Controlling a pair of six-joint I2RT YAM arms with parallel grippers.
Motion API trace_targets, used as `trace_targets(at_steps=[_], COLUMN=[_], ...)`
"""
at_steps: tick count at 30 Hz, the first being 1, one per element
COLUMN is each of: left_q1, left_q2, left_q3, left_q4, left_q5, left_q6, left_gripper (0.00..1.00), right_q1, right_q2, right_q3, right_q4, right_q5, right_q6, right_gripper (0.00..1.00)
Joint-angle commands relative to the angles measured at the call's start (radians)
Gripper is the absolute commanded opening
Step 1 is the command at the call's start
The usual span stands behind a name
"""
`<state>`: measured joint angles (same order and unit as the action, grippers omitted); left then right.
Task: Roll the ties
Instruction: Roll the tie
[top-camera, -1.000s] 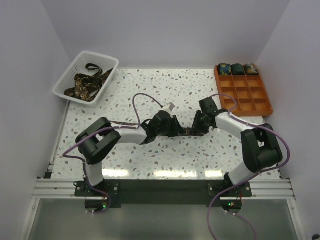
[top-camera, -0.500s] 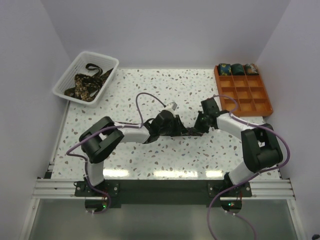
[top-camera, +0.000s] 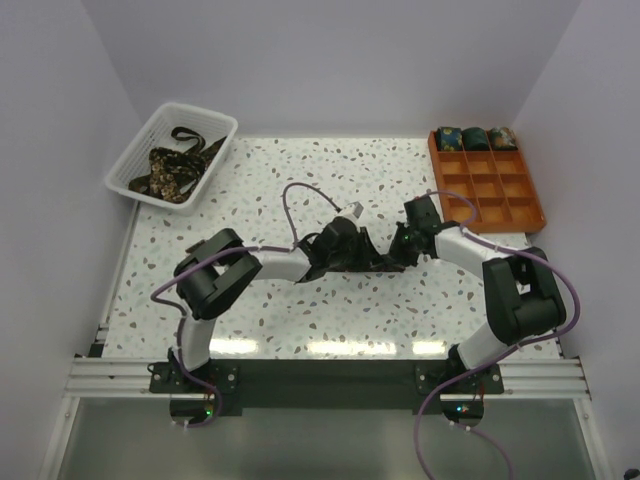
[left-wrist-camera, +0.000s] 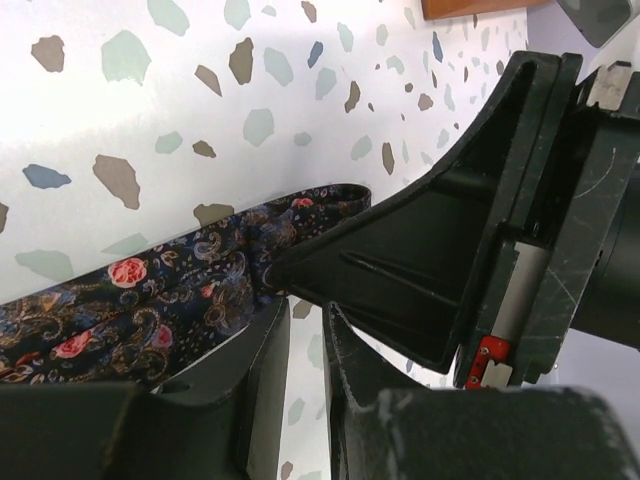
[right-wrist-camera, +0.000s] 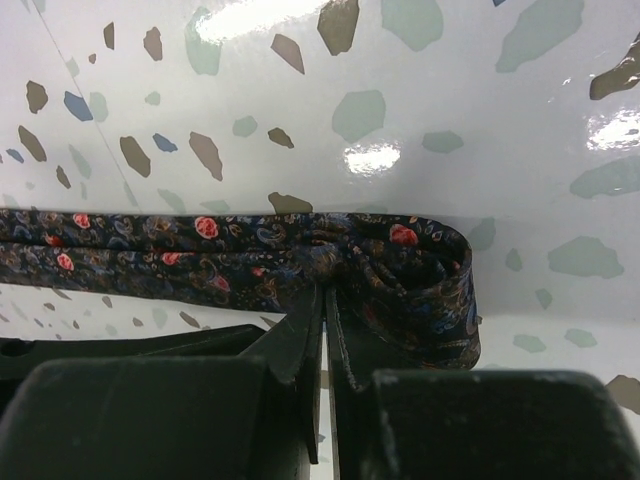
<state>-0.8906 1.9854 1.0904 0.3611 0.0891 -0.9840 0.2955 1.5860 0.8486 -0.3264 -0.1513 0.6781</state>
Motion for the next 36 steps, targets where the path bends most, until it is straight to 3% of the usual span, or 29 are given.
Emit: trace_targets(at_steps=[1,14,20,24,29,32,35,36], left_q1=[-0.008,-0.013,-0.018,-0.021,-0.021,-0.021,-0.021,-0.021], left_q2=[0.024,0.104,0.119,0.124,0.119,0.105,0.095,0.095], left_q3=[0.058,0.106,0.120,0.128,0.124,0.118,0.115,0.114], left_q4=[-0.025,-0.067,-0.074,-0.076,-0.079,-0.074,-0.073,-0.071], left_q5=[-0.017,-0.031,-0.032,-0.034,-0.038,-0.038,-0.046,-0.048], left_q6=[0.011,0.016,0.024,0.022,0.024,0.021,0.025,0.024], left_gripper=[0.25,0.12,0.12,0.12,0.12,0.12,0.12,0.12], right_q1=[-0.002,-0.001,-0.001,-0.001,-0.001,-0.002,-0.002,-0.002], right_q2=[-0.026,-0.061,-0.118,-0.132,-0.155,-0.164,-0.207,-0.215], right_q3=[-0.013,-0.019,0.010,0.027,0.023,0.030,0.049,0.058], right_q4=[0.016,0.038,0.007,-0.020,-0.014,-0.028,-0.051,-0.069], right_q5=[-0.031,-0.064,-0.054,-0.045,-0.016,-0.001,0.045,0.105], right_q6=[-0.023,-0.055,-0.081,-0.100,-0.091,-0.103,-0.121,-0.132], right_gripper=[0.05,0.08,0.31,0.36,0.32,0.20,0.21,0.28])
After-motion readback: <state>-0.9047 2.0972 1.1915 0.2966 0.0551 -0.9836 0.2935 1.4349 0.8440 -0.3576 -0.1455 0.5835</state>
